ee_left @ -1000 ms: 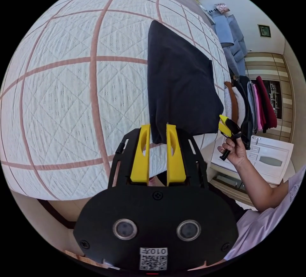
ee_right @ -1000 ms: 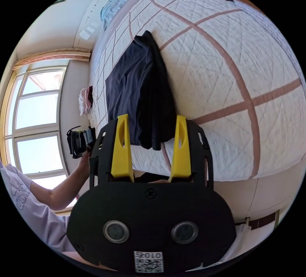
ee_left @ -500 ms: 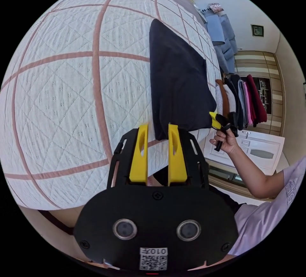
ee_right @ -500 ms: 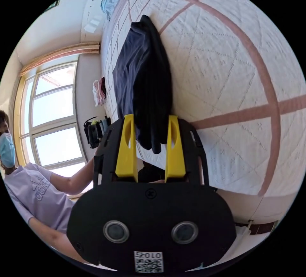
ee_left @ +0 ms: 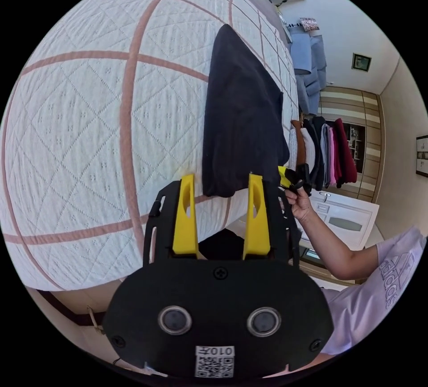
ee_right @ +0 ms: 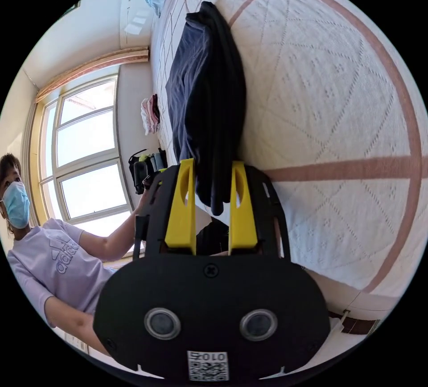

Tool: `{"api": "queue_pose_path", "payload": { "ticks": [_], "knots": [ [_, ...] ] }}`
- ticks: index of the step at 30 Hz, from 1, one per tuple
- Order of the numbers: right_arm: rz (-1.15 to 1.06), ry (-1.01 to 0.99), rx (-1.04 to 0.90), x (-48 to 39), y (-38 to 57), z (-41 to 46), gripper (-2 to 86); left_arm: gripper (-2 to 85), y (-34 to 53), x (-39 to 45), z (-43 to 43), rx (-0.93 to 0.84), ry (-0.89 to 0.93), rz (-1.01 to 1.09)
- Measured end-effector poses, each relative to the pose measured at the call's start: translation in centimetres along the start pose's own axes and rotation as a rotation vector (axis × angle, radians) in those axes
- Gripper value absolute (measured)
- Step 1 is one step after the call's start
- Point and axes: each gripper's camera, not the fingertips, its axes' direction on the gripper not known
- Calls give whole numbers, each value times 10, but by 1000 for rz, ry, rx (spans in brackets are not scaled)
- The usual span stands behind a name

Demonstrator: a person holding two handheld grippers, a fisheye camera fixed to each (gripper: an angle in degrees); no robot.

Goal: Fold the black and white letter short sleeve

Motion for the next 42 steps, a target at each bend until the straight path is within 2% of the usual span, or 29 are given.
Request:
{"api": "queue_pose_path", "payload": {
  "ticks": [3, 5, 9, 17, 25, 32, 37, 39, 40, 42],
  "knots": [
    [2, 47, -33, -2, -9, 5, 94, 154, 3, 11, 10, -38, -19, 23],
    [27, 61, -52, -2, -14, 7, 81, 149, 7, 26, 22, -76, -106, 85],
    [71, -65, -55, 0, -17, -4, 72, 135, 20, 51, 35, -94, -297, 215],
    [64, -86, -76, -13, -25, -15, 71, 79, 35, 74, 43, -51, -536, 304],
    [82, -80, -79, -14, -31, -16, 71, 9, 50, 86, 31, 32, -572, 329],
    [148, -41, -78, 3, -38, -9, 69, 1, 74, 106, 43, 4, -747, 439],
    [160, -56, -70, 6, -43, -6, 70, 9, 62, 57, 53, -108, -718, 233],
    [151, -73, -74, 5, -45, -6, 70, 19, 68, 45, 41, -73, -584, 246],
    [147, -78, -76, 5, -46, -6, 70, 36, 72, 36, 25, -10, -456, 231],
    [129, -97, -84, 4, -48, -7, 70, 63, 73, 14, 5, 42, -282, 137]
  ]
}}
